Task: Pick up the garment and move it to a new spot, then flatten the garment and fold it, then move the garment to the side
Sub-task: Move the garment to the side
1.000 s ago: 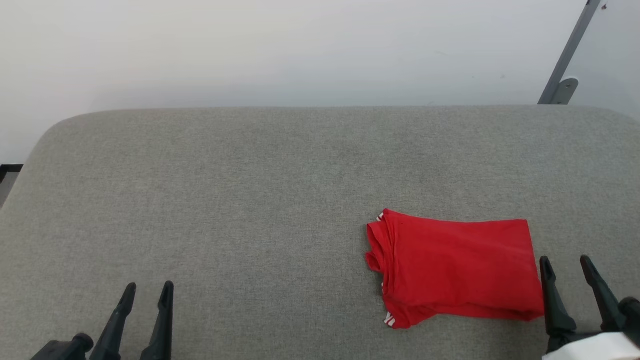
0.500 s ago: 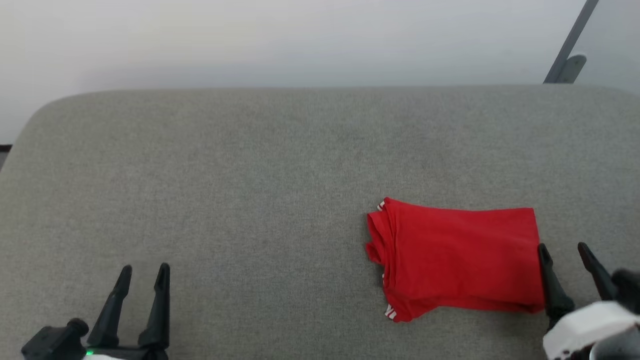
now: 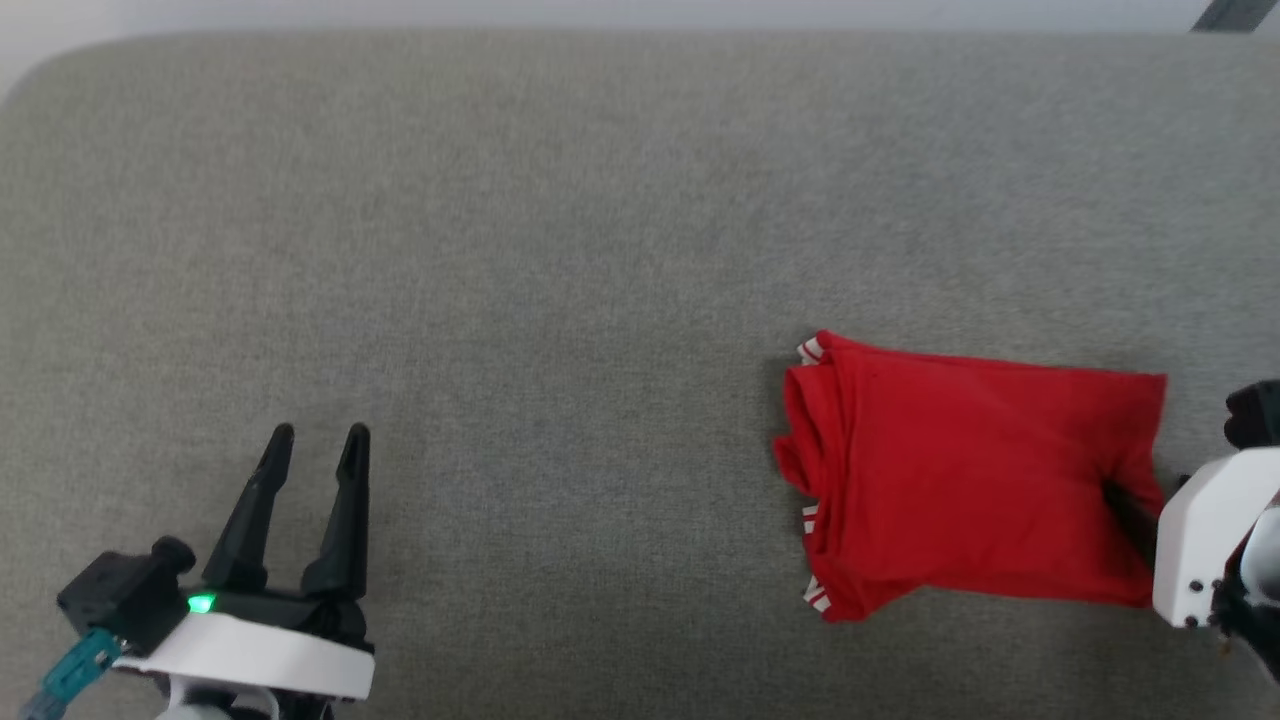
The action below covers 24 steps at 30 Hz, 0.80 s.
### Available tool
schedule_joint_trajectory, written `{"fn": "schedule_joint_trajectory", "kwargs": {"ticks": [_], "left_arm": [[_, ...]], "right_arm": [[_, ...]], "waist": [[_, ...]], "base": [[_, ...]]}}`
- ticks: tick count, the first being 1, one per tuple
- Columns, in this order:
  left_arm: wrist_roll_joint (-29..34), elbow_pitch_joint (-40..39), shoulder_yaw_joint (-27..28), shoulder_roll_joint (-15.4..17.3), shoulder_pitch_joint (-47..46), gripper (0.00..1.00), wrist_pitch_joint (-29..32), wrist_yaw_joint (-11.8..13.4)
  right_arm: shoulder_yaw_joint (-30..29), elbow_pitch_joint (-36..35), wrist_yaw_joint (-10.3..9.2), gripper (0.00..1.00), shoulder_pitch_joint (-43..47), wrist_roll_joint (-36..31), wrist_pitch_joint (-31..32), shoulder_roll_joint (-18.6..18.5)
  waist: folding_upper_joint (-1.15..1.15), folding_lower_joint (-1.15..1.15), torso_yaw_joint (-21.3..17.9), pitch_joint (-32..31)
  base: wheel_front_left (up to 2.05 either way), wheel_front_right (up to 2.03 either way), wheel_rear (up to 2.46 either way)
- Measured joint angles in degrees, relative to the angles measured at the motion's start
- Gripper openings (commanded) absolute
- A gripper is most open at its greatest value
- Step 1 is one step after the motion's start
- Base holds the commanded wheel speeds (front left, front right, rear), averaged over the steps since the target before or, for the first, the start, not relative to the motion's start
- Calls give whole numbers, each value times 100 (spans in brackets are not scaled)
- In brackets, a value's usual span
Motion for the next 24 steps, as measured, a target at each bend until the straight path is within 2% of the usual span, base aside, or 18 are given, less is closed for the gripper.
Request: {"fn": "schedule_joint_trajectory", "kwargs": {"ticks": [4, 5, 6, 7, 8, 14, 24], "left_arm": [[-59, 33, -162, 31, -205, 100, 0, 0], [-79, 37, -188, 31, -259, 100, 0, 0], [-83, 43, -196, 45, -294, 100, 0, 0], [-89, 56, -199, 62, -325, 100, 0, 0], [-88, 58, -201, 83, -344, 100, 0, 0], [-30, 12, -309, 403, -549, 100, 0, 0], [-21, -381, -479, 1116, -1586, 100, -3, 0]], "right_arm": [[-119, -166, -1, 100, -122, 100, 501, 46], [-144, -205, -2, 71, -122, 97, 549, 87], [-163, -250, -2, 27, -122, 81, 565, 99], [-193, -301, -2, 5, -121, 73, 552, 133], [-267, -325, -2, 0, -121, 60, 491, 204], [-699, -410, 25, 0, -151, -49, -21, 438], [-2649, -458, 1, 0, -865, -622, -1021, 244]], "waist": [[0, 0, 109, 276], [0, 0, 139, 332], [0, 0, 164, 381], [0, 0, 184, 423], [0, 0, 193, 460], [0, 0, -23, 545], [0, 0, -613, 1089]], "base": [[0, 0, 0], [0, 0, 0], [0, 0, 0], [0, 0, 0], [0, 0, 0], [0, 0, 0], [0, 0, 0]]}}
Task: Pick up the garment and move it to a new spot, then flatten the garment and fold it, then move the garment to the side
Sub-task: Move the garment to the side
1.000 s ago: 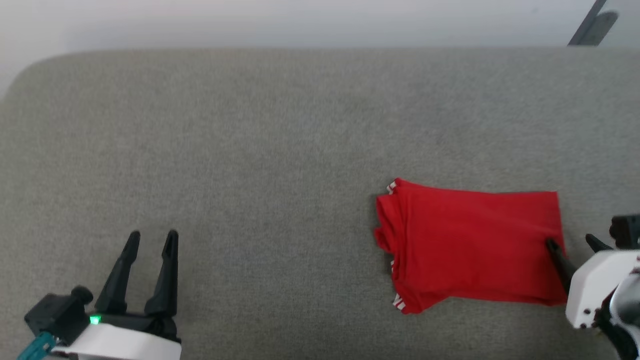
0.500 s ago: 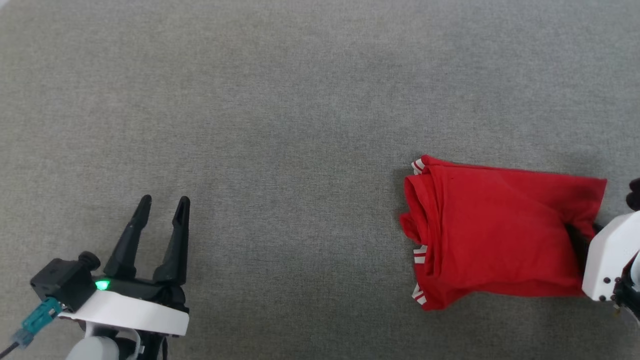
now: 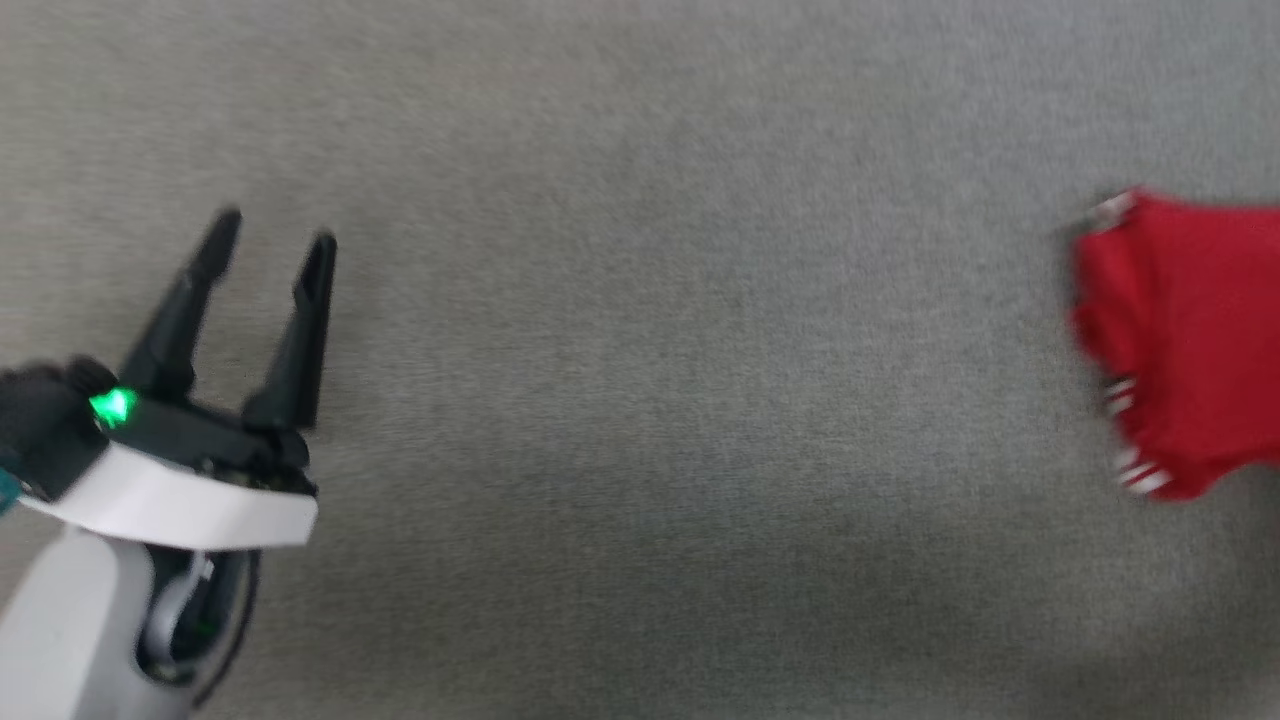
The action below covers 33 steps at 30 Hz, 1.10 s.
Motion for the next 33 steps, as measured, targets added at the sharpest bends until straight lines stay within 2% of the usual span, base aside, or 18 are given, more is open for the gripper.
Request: {"fn": "schedule_joint_trajectory", "kwargs": {"ticks": [4, 9, 17, 22, 23, 24, 31, 33], "left_arm": [[-23, -172, -96, 289, -493, 100, -5, 0], [-55, -405, -201, 558, -927, 100, -5, 0], [-137, -691, -163, 972, -1262, 100, -5, 0], [-104, -772, -236, 1036, -1357, 100, -5, 0], [-89, -772, -250, 1035, -1364, 100, -5, 0], [-80, -766, -260, 1031, -1366, 100, -5, 0], [-68, -677, -258, 932, -1295, 100, -5, 0], [-68, -616, -238, 840, -1167, 100, -5, 0]], "right_arm": [[-657, 58, -1, 0, -644, -428, -438, 77], [-1183, 267, -1, 0, -1449, -1092, -988, 261], [-1437, 996, -1, 0, -2427, -2031, -1731, 341], [-1645, 1583, -1, 0, -2798, -2425, -2117, 468], [-1695, 1694, -1, 43, -2853, -2476, -2203, 479], [-1720, 1815, -1, 100, -2902, -2562, -2252, 479], [-1507, 2436, -1, 100, -2937, -2749, -2791, 338], [-1224, 2596, -1, 100, -2844, -2676, -2940, 290]], "waist": [[0, 0, -188, 388], [0, 0, -367, 874], [0, 0, -496, 1438], [0, 0, -489, 1575], [0, 0, -484, 1573], [0, 0, -481, 1564], [0, 0, -469, 1357], [0, 0, -462, 1225]], "base": [[0, 0, 0], [0, 0, 0], [0, 0, 0], [0, 0, 0], [0, 0, 0], [0, 0, 0], [0, 0, 0], [0, 0, 0]]}}
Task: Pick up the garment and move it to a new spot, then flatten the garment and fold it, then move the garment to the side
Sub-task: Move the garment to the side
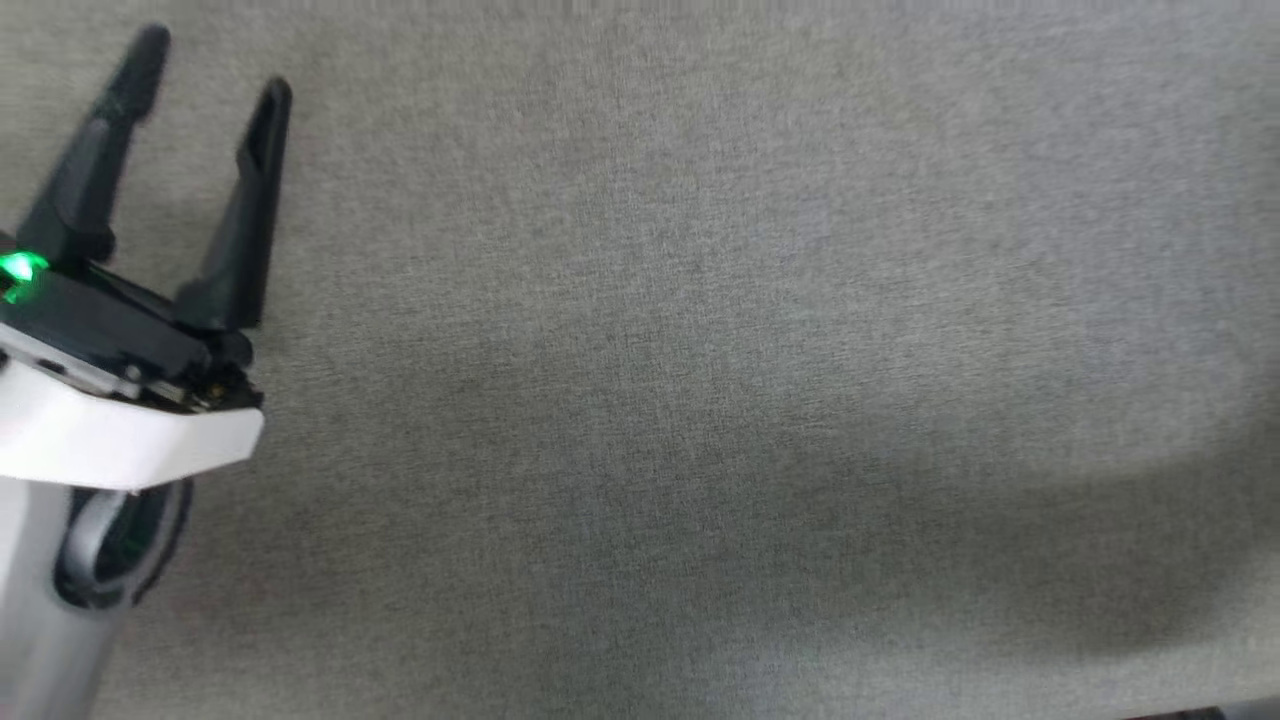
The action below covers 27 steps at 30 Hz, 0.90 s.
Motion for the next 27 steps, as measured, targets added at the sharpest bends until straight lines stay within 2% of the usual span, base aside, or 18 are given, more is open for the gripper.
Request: {"fn": "schedule_joint_trajectory", "kwargs": {"ticks": [6, 17, 22, 27], "left_arm": [[52, 391, 3, -425, 454, 100, 0, 0], [93, 1296, 147, -1084, 1395, 100, 1, 0], [115, 1575, 315, -1319, 1907, 100, 1, 0], [219, 1701, 452, -1561, 2364, 100, 0, 0]], "right_arm": [[1448, 326, 1, 100, 622, 478, -467, -12], [3372, -143, 1, 100, 2075, 1534, -1418, 209], [3895, -336, 0, 100, 2642, 1891, -1612, 313], [3911, -572, 0, 100, 3181, 2230, -1760, 538]], "waist": [[0, 0, 58, -577], [0, 0, 469, -1849], [0, 0, 713, -2355], [0, 0, 956, -2814]], "base": [[0, 0, 0], [0, 0, 0], [0, 0, 0], [0, 0, 0]]}}
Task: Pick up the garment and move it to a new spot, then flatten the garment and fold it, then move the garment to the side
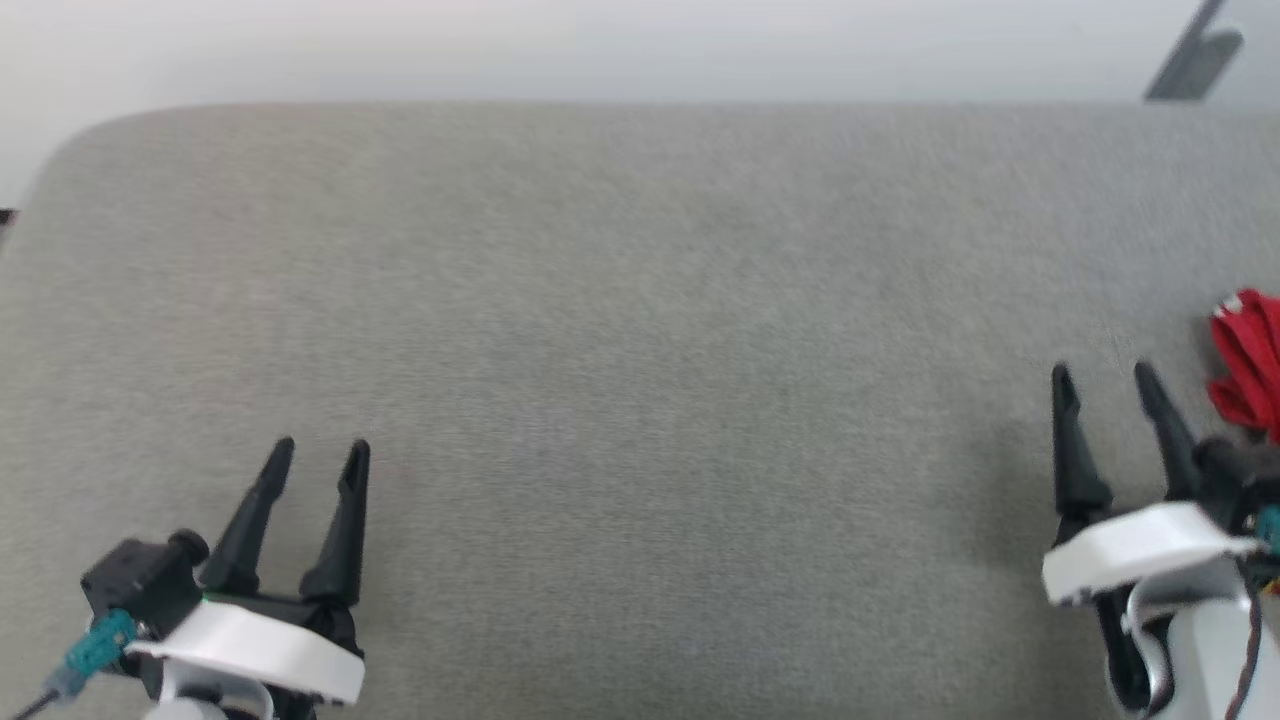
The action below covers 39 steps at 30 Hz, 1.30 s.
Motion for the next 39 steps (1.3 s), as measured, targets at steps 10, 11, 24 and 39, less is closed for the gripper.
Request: {"fn": "schedule_joint_trajectory", "kwargs": {"ticks": [10, 11, 24, 39], "left_arm": [[132, -102, 53, -187, 637, 100, 0, 0], [138, -118, 51, -196, 678, 100, 0, 0], [234, -315, 99, -283, 1141, 100, 0, 0], [224, -309, 114, -304, 1191, 100, 0, 0]], "right_arm": [[-87, -603, 0, 100, 1226, 274, -75, 324], [-99, -650, 0, 100, 1298, 274, -73, 343], [-364, -1381, 0, 100, 2109, 250, 121, 487], [-411, -1675, 0, 100, 2232, 319, 235, 530]], "waist": [[0, 0, 567, -754], [0, 0, 599, -806], [0, 0, 746, -1185], [0, 0, 754, -1196]], "base": [[0, 0, 0], [0, 0, 0], [0, 0, 0], [0, 0, 0]]}}
